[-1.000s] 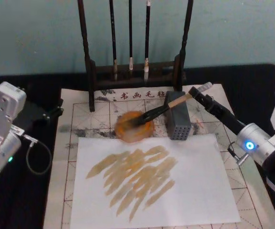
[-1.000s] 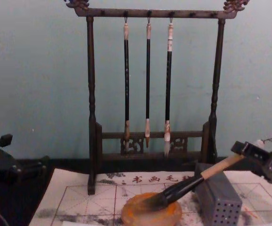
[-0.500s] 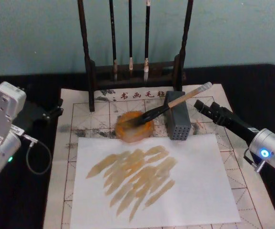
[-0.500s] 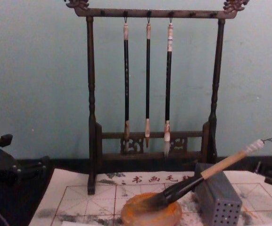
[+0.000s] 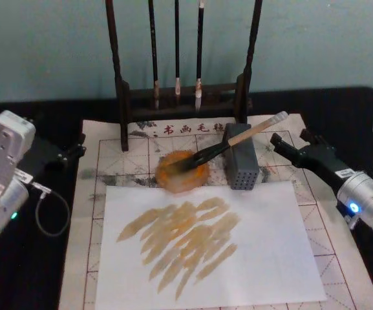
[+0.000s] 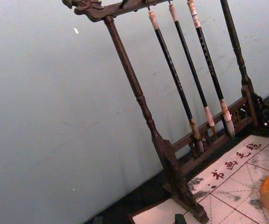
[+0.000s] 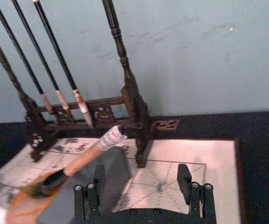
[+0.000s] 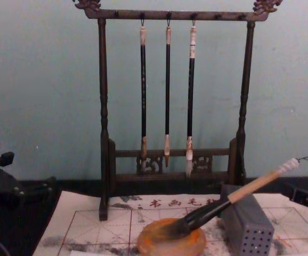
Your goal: Pick up the brush from the inkstone, write on the paper, then place the brush back to its original position.
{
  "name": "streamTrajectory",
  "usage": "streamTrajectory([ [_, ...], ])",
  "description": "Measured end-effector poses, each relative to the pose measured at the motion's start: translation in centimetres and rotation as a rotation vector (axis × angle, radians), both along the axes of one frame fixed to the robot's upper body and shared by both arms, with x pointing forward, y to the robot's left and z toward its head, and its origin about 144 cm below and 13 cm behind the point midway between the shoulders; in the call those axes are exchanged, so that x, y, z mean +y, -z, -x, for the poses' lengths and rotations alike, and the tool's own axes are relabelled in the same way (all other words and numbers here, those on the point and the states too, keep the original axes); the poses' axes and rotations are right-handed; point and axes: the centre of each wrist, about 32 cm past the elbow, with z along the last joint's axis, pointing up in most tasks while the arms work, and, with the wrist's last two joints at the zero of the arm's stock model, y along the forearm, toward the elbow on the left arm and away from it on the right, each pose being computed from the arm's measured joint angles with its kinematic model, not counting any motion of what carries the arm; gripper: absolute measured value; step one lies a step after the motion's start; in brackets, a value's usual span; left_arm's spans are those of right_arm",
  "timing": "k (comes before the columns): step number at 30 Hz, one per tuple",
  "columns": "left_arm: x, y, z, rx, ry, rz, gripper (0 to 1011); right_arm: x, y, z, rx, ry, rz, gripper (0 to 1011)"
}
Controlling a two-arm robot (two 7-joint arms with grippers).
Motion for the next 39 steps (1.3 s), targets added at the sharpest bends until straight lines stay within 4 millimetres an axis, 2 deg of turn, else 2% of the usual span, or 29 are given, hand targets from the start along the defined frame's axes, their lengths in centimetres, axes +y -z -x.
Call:
streamTrajectory([
  [14, 0.0, 0.0, 0.0, 0.0, 0.0, 0.0, 1001, 1.4, 1.0, -0.4, -0.07, 0.104, 0.159, 1003],
  [39, 0.0, 0.0, 0.0, 0.0, 0.0, 0.0, 1001, 1.5, 1.0, -0.5, -0.07, 0.115, 0.157, 1003],
])
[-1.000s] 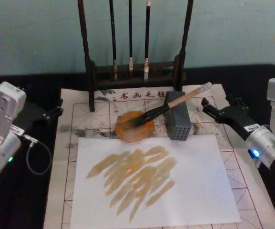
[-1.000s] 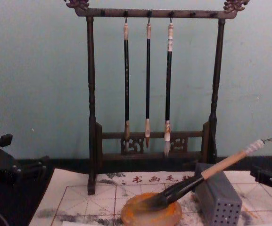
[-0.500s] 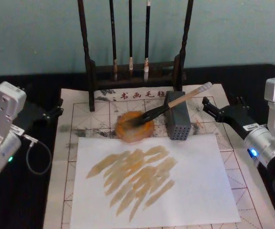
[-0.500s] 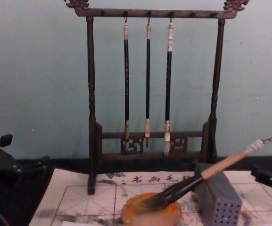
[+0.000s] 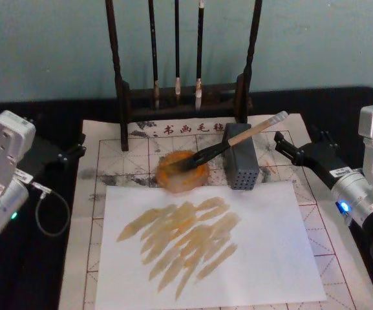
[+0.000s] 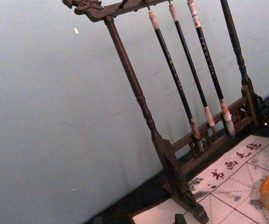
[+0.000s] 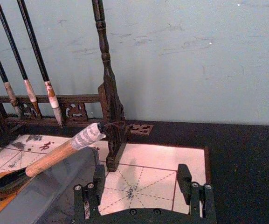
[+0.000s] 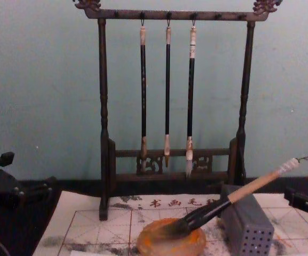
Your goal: Pick up the brush from the inkstone, write on the paper, then place the brush back to its original position.
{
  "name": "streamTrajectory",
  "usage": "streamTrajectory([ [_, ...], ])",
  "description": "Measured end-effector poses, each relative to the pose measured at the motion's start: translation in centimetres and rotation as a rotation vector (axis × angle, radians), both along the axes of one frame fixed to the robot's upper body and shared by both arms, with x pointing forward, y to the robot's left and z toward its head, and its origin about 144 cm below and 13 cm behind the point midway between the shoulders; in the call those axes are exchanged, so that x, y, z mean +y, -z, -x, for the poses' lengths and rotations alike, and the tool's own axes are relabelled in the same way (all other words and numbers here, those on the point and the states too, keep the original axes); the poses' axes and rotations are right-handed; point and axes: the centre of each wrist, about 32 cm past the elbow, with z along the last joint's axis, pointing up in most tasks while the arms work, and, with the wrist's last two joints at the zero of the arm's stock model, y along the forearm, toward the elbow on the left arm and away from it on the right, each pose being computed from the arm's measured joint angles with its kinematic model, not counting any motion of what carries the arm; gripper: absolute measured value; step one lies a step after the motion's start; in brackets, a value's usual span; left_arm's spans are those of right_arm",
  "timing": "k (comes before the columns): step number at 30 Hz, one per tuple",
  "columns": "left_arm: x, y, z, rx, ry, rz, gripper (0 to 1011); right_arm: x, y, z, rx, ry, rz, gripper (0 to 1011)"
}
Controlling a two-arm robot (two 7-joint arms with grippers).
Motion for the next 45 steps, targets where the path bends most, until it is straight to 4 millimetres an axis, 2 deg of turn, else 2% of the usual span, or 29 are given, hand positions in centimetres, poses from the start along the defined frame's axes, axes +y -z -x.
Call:
streamTrajectory([
  [45, 0.0, 0.0, 0.0, 0.0, 0.0, 0.0, 1001, -0.02, -0.02, 0.01, 0.0, -0.002, 0.001, 1003],
])
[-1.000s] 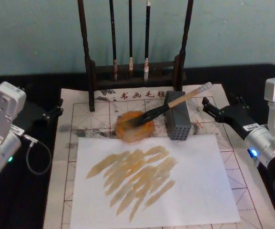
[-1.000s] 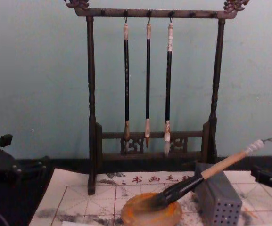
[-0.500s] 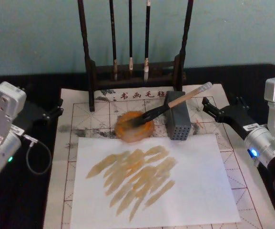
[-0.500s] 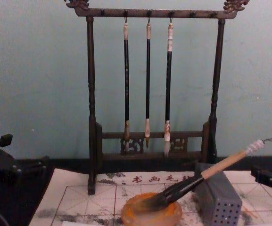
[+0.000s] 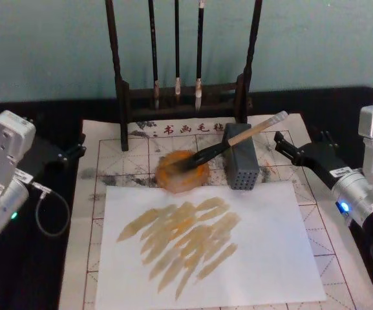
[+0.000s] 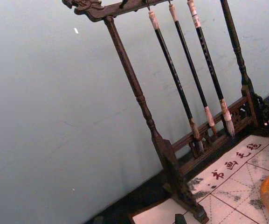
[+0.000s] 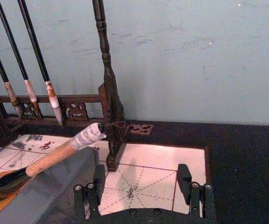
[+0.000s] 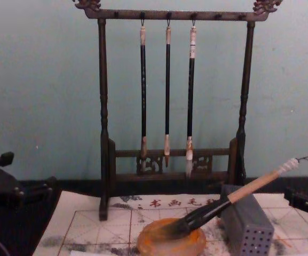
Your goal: Pick up the brush from the inkstone, write on the paper, then place the brush back to its original position.
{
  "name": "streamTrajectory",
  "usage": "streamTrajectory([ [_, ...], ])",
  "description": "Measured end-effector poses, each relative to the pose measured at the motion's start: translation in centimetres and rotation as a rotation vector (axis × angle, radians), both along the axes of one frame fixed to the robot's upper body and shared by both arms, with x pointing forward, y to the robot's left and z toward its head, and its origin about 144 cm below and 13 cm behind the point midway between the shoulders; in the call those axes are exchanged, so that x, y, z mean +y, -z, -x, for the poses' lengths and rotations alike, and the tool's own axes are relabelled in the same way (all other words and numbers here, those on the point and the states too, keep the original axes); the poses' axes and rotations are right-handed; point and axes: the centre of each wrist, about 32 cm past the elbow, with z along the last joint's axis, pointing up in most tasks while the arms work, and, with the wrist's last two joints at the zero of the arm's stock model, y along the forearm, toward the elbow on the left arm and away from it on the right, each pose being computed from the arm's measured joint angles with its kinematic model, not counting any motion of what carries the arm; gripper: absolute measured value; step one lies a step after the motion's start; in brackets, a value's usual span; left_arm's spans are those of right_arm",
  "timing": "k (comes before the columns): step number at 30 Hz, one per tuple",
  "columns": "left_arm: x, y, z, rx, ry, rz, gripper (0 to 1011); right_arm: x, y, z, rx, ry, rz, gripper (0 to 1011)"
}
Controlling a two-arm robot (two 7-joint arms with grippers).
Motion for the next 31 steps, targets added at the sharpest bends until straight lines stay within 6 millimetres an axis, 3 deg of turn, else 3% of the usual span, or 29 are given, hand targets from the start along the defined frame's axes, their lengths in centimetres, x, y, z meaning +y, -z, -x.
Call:
streamTrajectory([
  [31, 0.0, 0.0, 0.0, 0.0, 0.0, 0.0, 1001, 0.0, 0.0, 0.0, 0.0, 0.0, 0.0, 1003],
])
